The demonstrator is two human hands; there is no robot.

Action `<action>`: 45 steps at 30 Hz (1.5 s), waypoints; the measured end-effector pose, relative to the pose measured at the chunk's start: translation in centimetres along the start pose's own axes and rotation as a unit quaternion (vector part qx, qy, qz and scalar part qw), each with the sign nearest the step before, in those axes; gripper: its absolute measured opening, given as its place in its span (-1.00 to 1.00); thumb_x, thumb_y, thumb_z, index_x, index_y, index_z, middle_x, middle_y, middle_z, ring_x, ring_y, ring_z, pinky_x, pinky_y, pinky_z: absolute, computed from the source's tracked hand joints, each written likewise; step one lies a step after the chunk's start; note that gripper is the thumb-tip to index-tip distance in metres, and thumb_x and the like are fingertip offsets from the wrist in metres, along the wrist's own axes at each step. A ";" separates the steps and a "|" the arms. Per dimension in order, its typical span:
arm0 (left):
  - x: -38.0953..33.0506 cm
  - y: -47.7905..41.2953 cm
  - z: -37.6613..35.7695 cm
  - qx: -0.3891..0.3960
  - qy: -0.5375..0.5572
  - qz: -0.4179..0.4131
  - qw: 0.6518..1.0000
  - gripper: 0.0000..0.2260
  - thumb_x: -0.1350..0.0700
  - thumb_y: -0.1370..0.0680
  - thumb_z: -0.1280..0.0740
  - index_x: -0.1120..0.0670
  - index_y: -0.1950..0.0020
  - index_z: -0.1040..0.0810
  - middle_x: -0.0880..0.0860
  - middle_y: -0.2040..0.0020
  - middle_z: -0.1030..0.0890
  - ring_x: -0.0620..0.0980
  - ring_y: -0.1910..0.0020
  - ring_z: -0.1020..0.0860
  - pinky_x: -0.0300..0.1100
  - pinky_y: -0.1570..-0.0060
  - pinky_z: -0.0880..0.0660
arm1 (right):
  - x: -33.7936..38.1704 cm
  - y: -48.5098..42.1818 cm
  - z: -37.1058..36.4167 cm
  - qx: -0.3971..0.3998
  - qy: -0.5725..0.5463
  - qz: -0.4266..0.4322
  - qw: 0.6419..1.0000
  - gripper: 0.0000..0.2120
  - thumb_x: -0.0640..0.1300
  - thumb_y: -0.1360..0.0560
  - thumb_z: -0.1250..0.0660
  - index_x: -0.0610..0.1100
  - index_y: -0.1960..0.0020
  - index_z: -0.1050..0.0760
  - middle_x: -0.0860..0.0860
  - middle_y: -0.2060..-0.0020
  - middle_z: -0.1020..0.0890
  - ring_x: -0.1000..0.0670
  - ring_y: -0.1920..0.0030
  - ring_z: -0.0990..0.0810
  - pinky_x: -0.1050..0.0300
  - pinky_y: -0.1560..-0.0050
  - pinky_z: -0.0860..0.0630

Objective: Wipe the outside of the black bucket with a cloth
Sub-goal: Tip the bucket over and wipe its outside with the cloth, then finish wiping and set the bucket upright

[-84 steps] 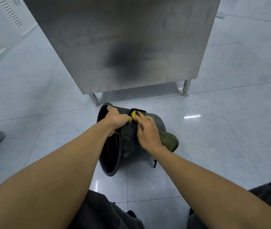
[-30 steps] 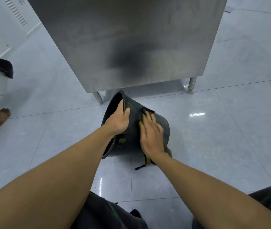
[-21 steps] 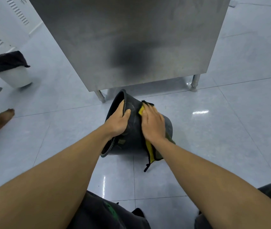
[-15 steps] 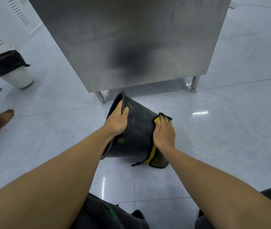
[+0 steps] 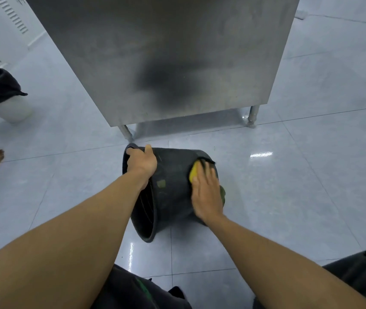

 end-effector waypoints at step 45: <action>0.5 -0.4 0.0 0.051 -0.010 0.007 0.999 -0.43 0.02 -0.64 -0.17 0.02 -0.60 -0.01 0.21 -0.38 -0.46 0.26 -0.28 -0.48 0.17 -0.26 -0.48 | 7.2 3.3 -0.4 0.042 -0.021 0.229 0.972 -0.46 -0.29 -0.65 -0.10 -0.11 -0.61 -0.15 0.03 -0.63 -0.10 -0.01 -0.63 0.02 0.11 -0.53 -0.21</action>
Point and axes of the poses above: each hand's wrist, its own y-axis away from the middle knuckle, its own z-axis out of the back of the hand, x = y × z, the point moved 5 cm from there along -y, towards the middle knuckle
